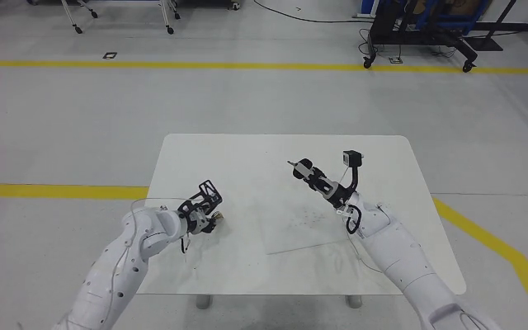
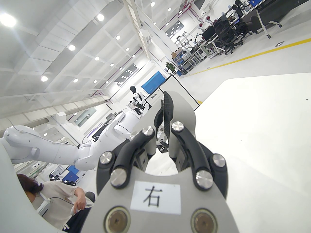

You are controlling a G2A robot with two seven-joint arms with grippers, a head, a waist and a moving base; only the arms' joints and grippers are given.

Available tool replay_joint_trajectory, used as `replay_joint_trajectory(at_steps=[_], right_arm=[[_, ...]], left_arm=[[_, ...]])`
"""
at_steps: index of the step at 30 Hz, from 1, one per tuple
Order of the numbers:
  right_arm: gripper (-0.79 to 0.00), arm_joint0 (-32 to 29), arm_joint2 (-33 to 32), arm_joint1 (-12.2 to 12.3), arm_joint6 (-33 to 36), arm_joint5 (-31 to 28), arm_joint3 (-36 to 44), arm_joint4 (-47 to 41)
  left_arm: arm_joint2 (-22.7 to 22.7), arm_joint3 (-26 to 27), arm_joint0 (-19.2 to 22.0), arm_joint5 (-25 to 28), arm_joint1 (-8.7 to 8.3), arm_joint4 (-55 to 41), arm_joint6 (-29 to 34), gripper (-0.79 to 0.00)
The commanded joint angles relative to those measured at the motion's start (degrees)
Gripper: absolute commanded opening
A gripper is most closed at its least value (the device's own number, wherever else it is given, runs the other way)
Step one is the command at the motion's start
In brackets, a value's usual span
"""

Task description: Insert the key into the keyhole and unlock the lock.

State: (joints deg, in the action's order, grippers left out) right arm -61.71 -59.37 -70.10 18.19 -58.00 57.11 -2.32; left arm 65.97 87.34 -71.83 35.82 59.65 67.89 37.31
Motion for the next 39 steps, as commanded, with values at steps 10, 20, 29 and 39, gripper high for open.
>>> replay_joint_trajectory(at_steps=[10, 20, 29, 39], right_arm=[[-0.785, 0.0, 0.0, 0.0, 0.0, 0.0, 0.0, 0.0], [-0.785, 0.0, 0.0, 0.0, 0.0, 0.0, 0.0, 0.0], [-0.785, 0.0, 0.0, 0.0, 0.0, 0.0, 0.0, 0.0], [-0.785, 0.0, 0.0, 0.0, 0.0, 0.0, 0.0, 0.0]], left_arm=[[-1.7, -2.2, 1.5, -1.5, 0.37, 0.5, -1.1, -0.785], [-1.8, -2.0, 1.4, -1.2, 0.32, -0.1, -2.1, -0.785], [-1.7, -1.8, 1.5, -0.6, 0.23, -1.8, -0.9, -0.551], [-0.8, -0.7, 0.7, -0.4, -0.18, -2.4, 0.4, -0.533]])
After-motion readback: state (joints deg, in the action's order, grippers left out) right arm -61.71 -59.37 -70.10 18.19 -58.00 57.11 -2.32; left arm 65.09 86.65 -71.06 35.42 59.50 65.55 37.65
